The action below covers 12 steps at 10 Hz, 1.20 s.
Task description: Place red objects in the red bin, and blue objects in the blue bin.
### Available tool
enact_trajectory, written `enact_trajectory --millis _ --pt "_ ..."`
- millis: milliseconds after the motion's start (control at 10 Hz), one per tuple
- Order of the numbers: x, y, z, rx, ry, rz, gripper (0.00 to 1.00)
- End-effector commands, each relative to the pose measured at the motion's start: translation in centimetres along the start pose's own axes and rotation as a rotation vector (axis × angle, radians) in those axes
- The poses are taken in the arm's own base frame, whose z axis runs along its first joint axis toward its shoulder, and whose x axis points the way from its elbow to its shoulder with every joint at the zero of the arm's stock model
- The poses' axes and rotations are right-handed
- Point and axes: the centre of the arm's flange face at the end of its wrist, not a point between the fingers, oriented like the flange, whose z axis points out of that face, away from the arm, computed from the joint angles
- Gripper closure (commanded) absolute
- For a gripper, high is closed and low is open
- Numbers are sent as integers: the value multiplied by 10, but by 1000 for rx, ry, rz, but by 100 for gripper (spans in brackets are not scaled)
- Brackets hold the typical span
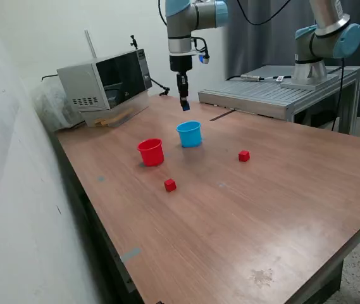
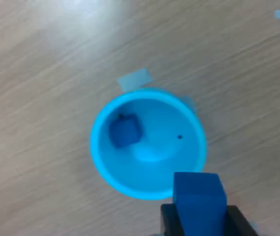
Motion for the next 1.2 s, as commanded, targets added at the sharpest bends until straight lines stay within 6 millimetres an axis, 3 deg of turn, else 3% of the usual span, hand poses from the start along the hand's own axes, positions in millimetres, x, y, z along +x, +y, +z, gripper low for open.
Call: enact_trajectory --millis 0,500,900,1000,1100 --pt "-17 2 13 22 -3 6 100" --pt "-18 -5 46 49 -9 5 100" --pt "-17 -5 47 42 -8 5 100" --pt "-17 -5 47 42 -8 5 0" --pt "-17 -5 47 42 -7 3 0"
